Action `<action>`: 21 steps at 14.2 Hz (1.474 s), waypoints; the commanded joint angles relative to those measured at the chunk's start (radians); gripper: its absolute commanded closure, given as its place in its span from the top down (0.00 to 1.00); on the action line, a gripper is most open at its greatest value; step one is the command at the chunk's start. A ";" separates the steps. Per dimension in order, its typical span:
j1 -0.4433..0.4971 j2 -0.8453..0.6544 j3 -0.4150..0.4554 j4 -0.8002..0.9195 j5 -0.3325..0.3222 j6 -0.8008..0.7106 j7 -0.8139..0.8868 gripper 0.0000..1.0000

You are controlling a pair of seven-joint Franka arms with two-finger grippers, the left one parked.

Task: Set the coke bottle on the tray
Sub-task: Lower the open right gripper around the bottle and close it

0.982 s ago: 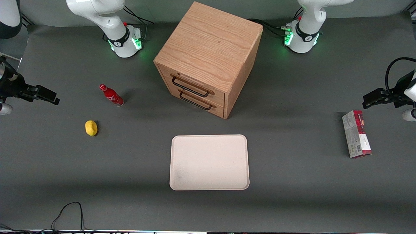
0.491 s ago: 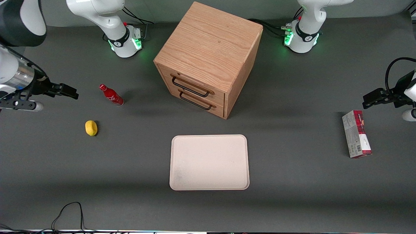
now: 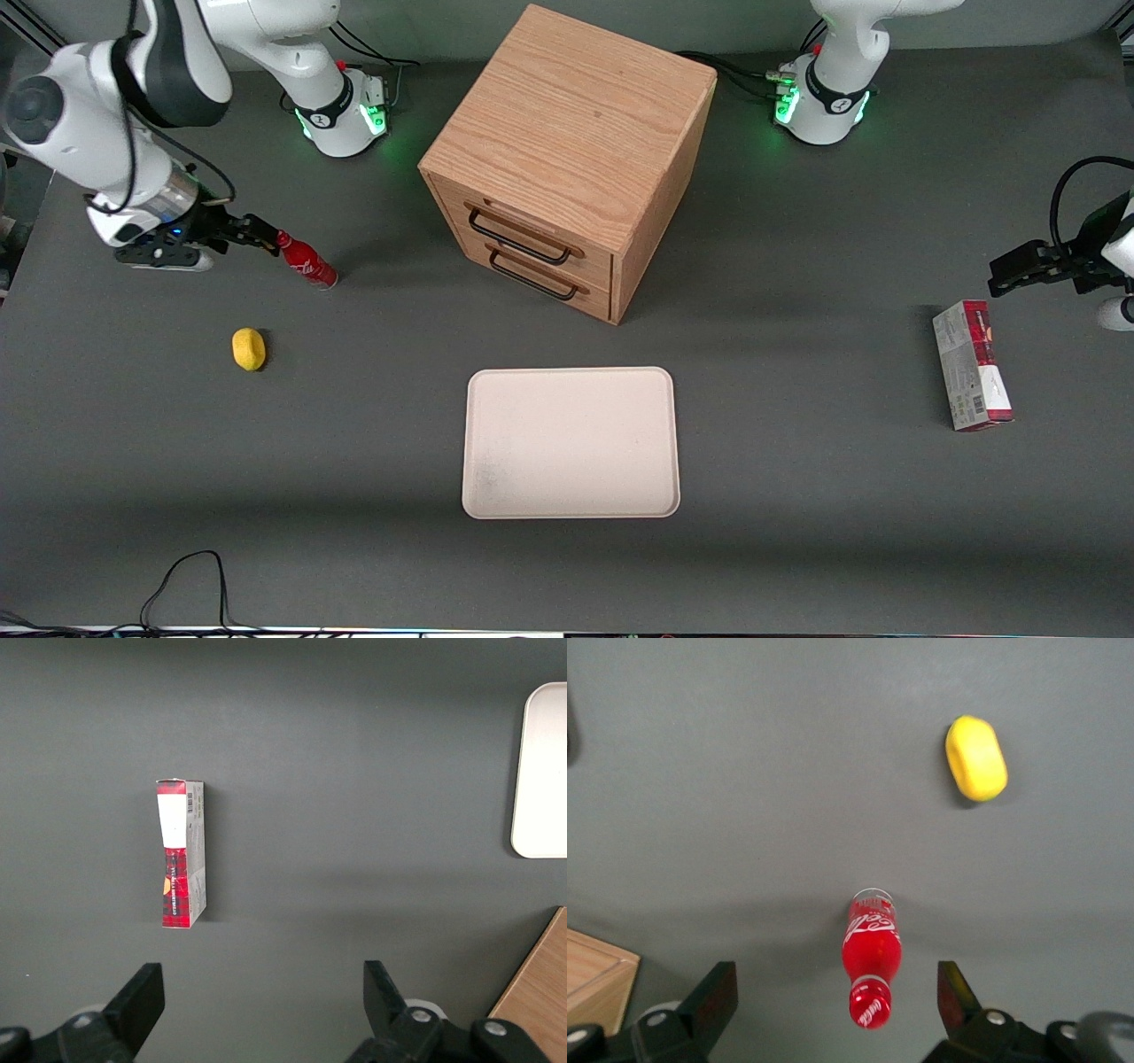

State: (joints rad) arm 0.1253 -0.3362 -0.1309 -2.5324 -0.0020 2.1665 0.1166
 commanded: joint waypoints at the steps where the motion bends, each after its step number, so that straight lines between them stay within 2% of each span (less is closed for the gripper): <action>1: 0.007 -0.066 -0.004 -0.126 -0.024 0.093 -0.018 1.00; 7: 0.007 -0.064 -0.006 -0.276 -0.039 0.289 -0.020 1.00; 12: 0.005 -0.058 -0.012 -0.287 -0.082 0.292 -0.020 1.00; 13: 0.005 -0.058 -0.012 -0.287 -0.082 0.292 -0.020 0.96; 14: 0.005 -0.058 -0.013 -0.287 -0.082 0.292 -0.020 0.83; 17: 0.005 -0.055 -0.013 -0.287 -0.082 0.291 -0.018 0.21; 18: 0.005 -0.052 -0.013 -0.285 -0.082 0.291 -0.018 0.08; 19: 0.007 -0.049 -0.013 -0.285 -0.082 0.291 -0.018 0.00; 21: 0.005 -0.041 -0.013 -0.284 -0.084 0.291 -0.018 0.00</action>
State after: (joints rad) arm 0.1256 -0.3619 -0.1347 -2.7864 -0.0772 2.4365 0.1126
